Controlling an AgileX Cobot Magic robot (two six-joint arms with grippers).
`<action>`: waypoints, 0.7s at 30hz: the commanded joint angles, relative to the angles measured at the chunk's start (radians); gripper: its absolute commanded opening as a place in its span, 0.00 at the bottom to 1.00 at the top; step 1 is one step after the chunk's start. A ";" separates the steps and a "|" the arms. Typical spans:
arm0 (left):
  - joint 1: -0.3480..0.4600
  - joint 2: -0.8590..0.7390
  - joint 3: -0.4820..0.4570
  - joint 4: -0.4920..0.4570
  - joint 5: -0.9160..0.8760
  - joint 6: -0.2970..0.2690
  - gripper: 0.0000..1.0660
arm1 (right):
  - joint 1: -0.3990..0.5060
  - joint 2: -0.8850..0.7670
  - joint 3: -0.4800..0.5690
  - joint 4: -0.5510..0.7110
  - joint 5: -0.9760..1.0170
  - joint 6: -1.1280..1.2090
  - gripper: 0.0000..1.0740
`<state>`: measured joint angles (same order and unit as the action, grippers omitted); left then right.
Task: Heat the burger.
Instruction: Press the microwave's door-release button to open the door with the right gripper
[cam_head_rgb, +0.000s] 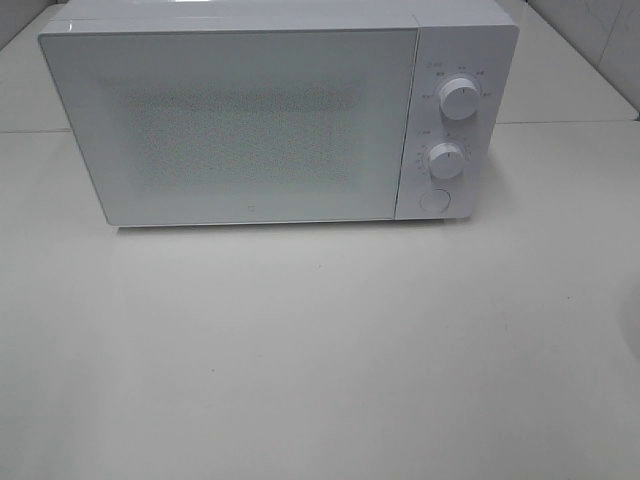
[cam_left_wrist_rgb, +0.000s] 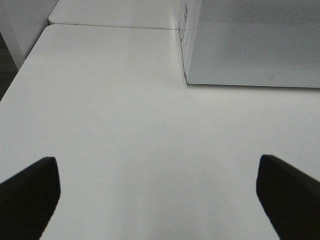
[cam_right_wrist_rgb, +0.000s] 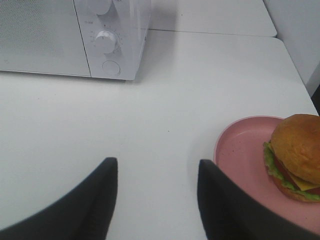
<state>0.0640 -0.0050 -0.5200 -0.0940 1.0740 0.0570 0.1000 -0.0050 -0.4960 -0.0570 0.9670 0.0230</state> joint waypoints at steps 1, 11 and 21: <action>0.001 -0.021 0.003 0.002 -0.003 -0.005 0.94 | 0.001 -0.025 0.001 -0.003 -0.005 -0.006 0.48; 0.001 -0.021 0.003 0.002 -0.003 -0.005 0.94 | 0.001 -0.025 0.001 -0.003 -0.005 -0.006 0.48; 0.001 -0.021 0.003 0.002 -0.003 -0.005 0.94 | 0.001 0.075 -0.024 -0.016 -0.060 -0.029 0.39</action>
<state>0.0640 -0.0050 -0.5200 -0.0930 1.0740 0.0570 0.1000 0.0650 -0.5130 -0.0640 0.9340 0.0090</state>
